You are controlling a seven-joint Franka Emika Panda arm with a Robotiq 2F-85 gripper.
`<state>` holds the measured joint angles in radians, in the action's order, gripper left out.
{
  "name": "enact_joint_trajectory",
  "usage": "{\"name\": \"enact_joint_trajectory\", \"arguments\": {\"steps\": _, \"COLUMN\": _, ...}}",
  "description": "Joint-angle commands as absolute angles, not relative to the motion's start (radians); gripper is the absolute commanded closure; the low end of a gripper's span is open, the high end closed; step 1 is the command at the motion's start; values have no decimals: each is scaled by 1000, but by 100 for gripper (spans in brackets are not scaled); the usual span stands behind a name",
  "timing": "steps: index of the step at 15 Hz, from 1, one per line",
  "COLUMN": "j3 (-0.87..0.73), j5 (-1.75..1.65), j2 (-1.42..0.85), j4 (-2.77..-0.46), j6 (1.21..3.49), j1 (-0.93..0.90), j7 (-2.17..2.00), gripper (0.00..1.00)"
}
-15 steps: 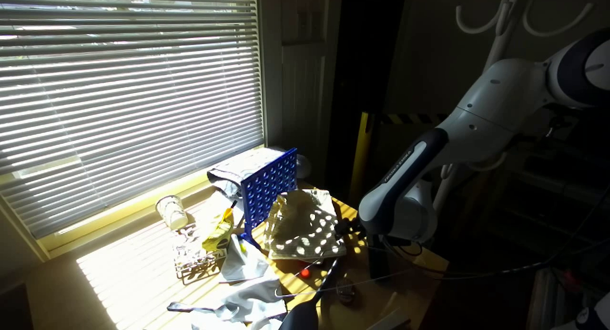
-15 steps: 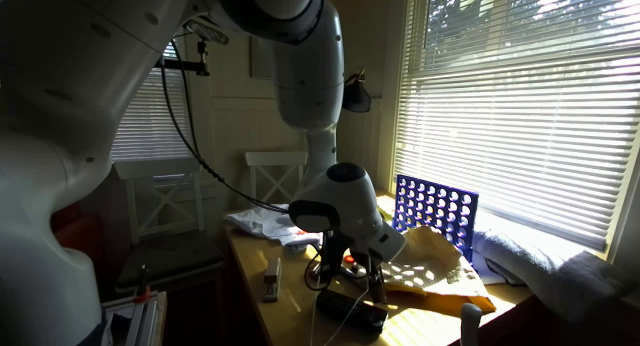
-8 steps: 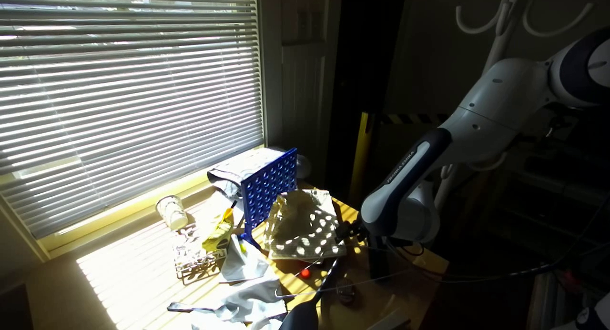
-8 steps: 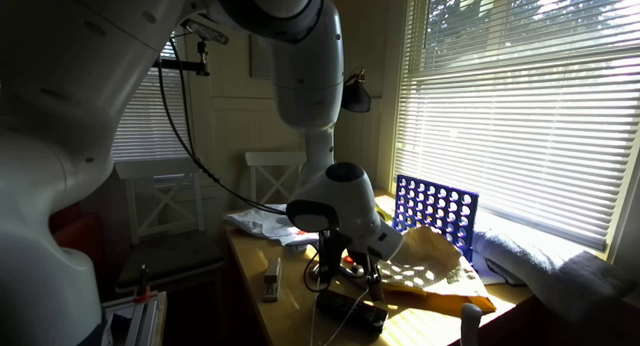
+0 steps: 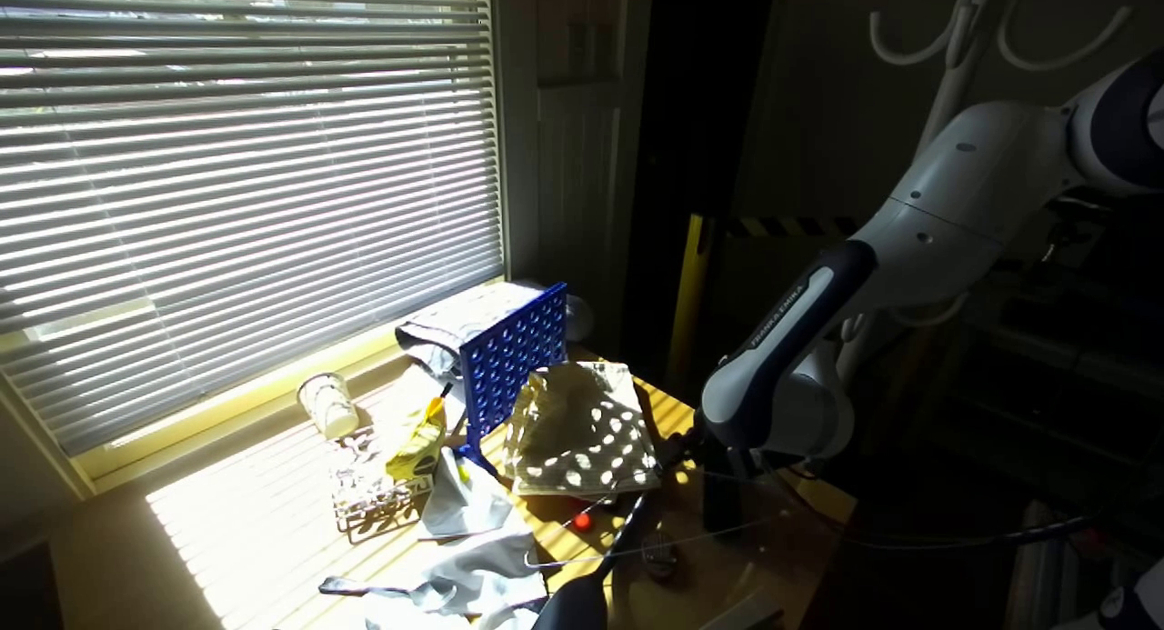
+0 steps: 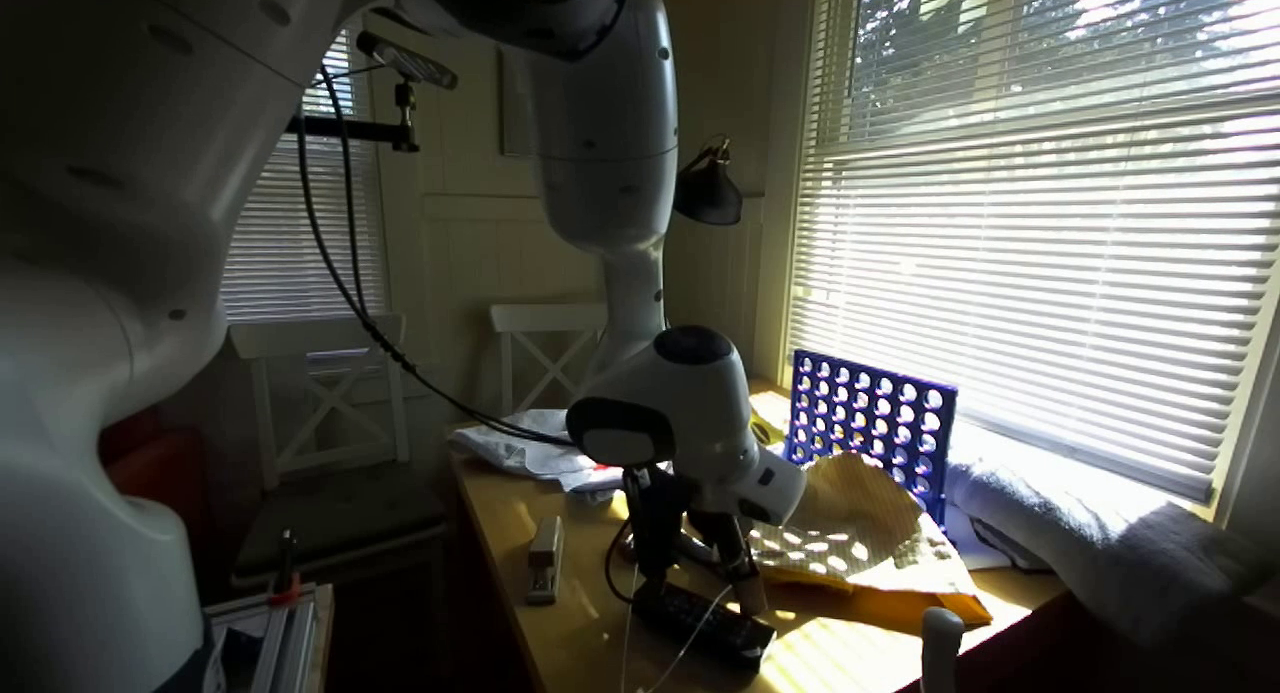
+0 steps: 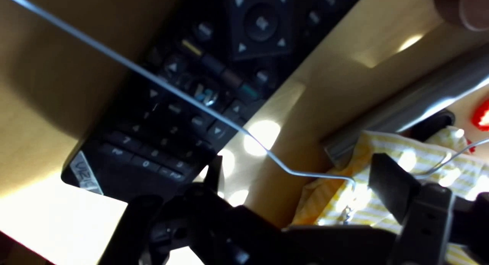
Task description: Put the hanger on the white stand
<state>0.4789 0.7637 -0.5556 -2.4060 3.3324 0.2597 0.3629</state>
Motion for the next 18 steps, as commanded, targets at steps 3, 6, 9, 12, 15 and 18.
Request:
{"name": "enact_joint_trajectory", "arguments": {"steps": 3, "j3": 450, "j5": 753, "j2": -489, "j4": -2440, "j6": 3269, "j1": 242, "j7": 408, "gripper": 46}}
{"name": "enact_joint_trajectory", "arguments": {"steps": 6, "j3": 457, "j5": 755, "j2": -481, "j4": -2439, "j6": 3260, "j1": 247, "j7": 418, "gripper": 66}}
{"name": "enact_joint_trajectory", "arguments": {"steps": 9, "j3": 461, "j5": 755, "j2": -477, "j4": -2438, "j6": 3240, "j1": 253, "j7": 419, "gripper": 87}}
{"name": "enact_joint_trajectory", "arguments": {"steps": 12, "j3": 461, "j5": 755, "j2": -476, "j4": -2437, "j6": 3218, "j1": 255, "j7": 418, "gripper": 100}}
{"name": "enact_joint_trajectory", "arguments": {"steps": 15, "j3": 463, "j5": 756, "j2": -468, "j4": -2440, "j6": 3207, "j1": 257, "j7": 417, "gripper": 100}}
{"name": "enact_joint_trajectory", "arguments": {"steps": 18, "j3": 461, "j5": 756, "j2": -461, "j4": -2443, "j6": 3203, "j1": 254, "j7": 416, "gripper": 100}}
